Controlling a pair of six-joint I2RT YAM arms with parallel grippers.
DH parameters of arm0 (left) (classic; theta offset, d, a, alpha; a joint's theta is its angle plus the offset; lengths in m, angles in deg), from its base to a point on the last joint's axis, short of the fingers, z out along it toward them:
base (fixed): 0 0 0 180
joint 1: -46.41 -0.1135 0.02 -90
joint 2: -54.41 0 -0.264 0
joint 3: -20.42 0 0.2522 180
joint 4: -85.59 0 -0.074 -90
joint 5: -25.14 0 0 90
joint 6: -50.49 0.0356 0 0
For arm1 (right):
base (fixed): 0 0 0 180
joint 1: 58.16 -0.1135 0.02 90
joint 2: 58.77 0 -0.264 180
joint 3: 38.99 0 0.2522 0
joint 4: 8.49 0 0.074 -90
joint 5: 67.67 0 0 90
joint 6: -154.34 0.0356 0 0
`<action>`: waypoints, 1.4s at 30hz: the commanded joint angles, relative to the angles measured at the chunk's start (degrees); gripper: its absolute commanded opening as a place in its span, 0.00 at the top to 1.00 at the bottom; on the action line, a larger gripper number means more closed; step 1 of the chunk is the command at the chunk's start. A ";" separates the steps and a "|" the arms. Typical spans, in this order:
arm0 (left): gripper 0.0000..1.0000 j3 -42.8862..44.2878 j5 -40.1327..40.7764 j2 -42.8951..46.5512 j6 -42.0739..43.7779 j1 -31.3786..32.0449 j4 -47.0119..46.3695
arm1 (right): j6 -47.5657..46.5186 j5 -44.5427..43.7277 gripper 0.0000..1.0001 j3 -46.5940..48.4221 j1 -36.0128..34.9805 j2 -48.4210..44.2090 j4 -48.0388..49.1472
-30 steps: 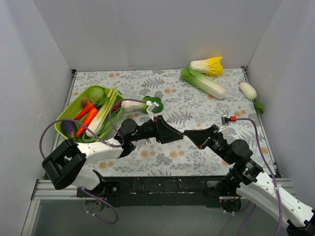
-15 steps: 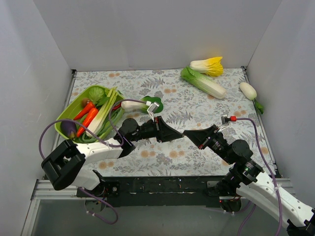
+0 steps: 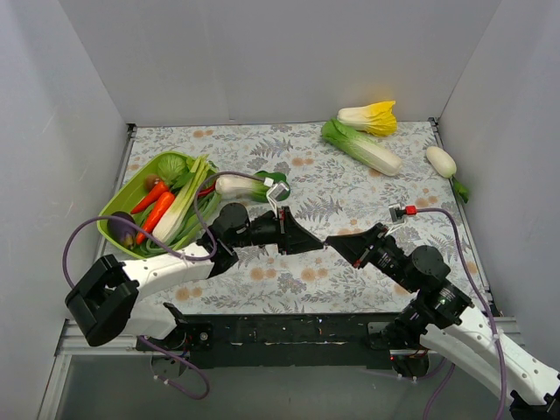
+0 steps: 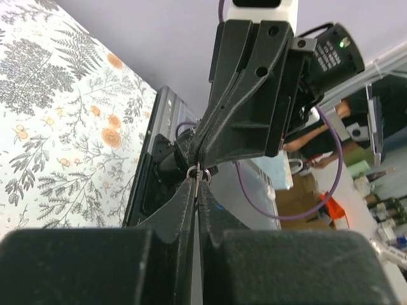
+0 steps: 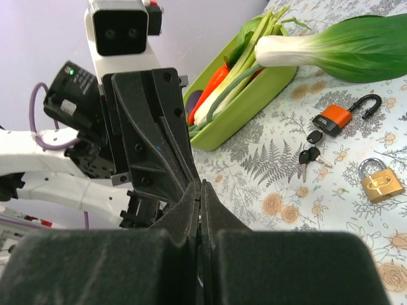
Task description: Unlock with the key
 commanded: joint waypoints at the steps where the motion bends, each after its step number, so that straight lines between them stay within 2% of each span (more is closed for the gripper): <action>1: 1.00 5.36 -6.76 3.24 10.63 -2.37 12.51 | -5.15 1.18 0.96 6.79 0.16 -1.42 -5.56; 2: 1.00 6.15 -7.74 3.50 12.23 -2.45 17.93 | -6.63 1.35 0.92 7.50 0.16 -1.51 -7.40; 4: 1.00 8.25 -10.81 3.85 16.70 -2.45 22.53 | -7.96 2.49 0.86 9.34 0.16 -1.59 -10.14; 8: 1.00 11.95 -15.47 4.47 23.55 -2.54 34.99 | -11.47 6.35 0.62 11.46 0.16 -1.24 -13.83; 11: 1.00 15.20 -19.77 4.21 27.78 -2.54 41.88 | -14.73 11.53 0.52 12.77 0.16 -0.28 -14.89; 17: 1.00 19.51 -26.91 3.59 32.72 -2.54 51.90 | -18.25 27.00 0.42 13.13 0.08 5.95 -11.56; 25: 1.00 21.54 -31.22 3.33 36.50 -2.54 58.40 | -18.43 33.61 0.46 12.25 0.16 11.32 -8.04; 32: 1.00 21.45 -31.31 3.50 37.56 -2.54 60.17 | -14.74 38.00 0.59 10.05 0.08 13.52 -0.83; 42: 1.00 21.98 -31.22 3.42 37.65 -2.54 60.26 | -13.77 41.25 0.65 9.35 -0.01 16.60 0.93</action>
